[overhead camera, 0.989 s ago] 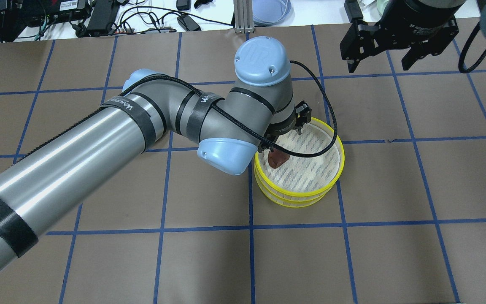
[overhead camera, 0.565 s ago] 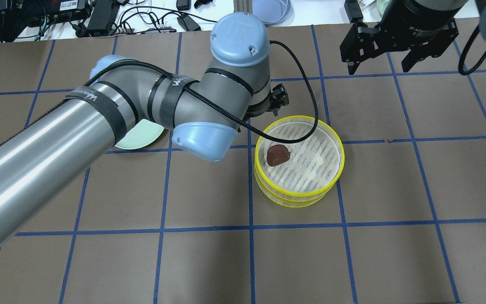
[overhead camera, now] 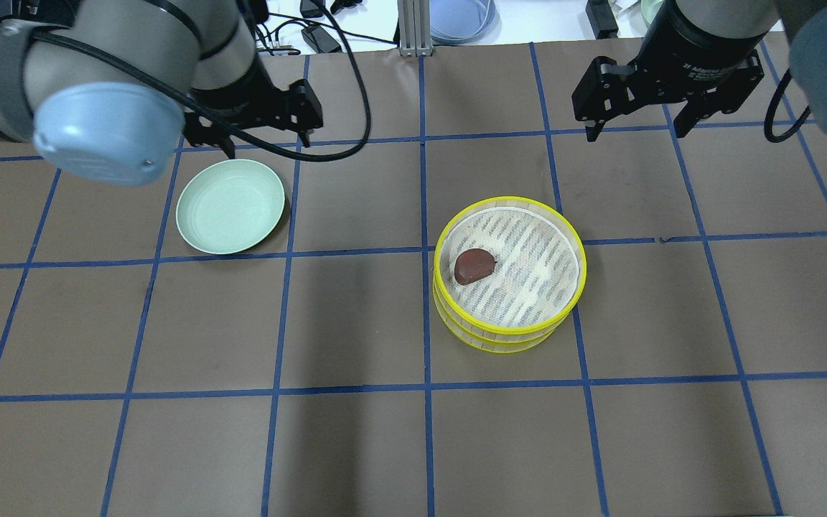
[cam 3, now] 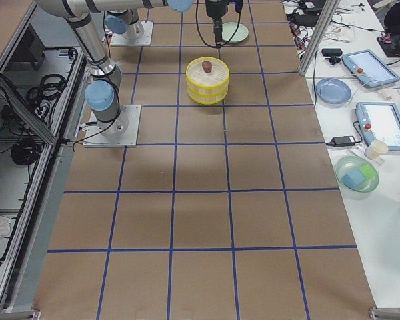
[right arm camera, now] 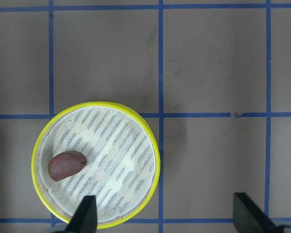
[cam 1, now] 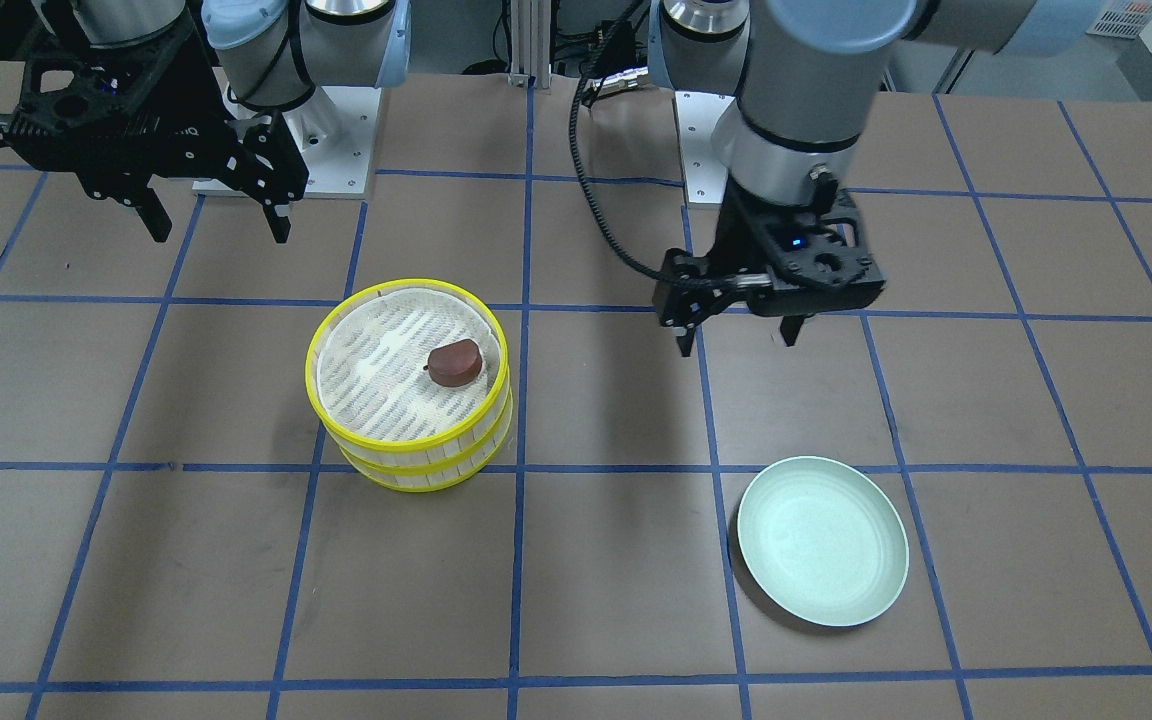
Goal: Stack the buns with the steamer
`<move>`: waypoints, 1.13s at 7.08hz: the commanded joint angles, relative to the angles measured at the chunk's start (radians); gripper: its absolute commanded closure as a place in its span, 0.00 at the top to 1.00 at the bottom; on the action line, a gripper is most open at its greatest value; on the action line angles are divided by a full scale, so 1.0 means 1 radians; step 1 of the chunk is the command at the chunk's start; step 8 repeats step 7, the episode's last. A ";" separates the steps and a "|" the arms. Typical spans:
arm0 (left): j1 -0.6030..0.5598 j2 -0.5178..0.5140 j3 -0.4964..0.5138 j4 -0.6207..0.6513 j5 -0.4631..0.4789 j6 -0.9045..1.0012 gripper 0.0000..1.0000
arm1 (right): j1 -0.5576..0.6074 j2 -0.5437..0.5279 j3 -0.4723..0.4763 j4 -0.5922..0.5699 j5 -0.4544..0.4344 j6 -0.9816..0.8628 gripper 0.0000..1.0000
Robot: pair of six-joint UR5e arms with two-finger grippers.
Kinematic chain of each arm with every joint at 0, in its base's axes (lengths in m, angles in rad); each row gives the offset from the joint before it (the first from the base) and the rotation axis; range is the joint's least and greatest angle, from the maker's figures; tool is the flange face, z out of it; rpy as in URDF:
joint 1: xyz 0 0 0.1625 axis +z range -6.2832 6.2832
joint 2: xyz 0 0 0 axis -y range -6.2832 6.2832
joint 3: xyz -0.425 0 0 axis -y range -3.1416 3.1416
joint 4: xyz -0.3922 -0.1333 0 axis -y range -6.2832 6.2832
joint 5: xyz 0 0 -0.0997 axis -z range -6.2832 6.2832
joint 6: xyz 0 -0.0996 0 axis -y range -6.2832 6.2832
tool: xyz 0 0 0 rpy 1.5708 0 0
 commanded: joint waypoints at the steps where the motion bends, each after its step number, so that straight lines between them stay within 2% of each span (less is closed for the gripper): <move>1: 0.087 0.068 0.099 -0.163 -0.005 0.112 1.00 | 0.000 0.001 0.011 -0.009 0.000 0.001 1.00; 8: 0.090 0.062 0.052 -0.179 -0.037 0.196 1.00 | 0.000 -0.010 0.008 -0.014 -0.001 0.001 1.00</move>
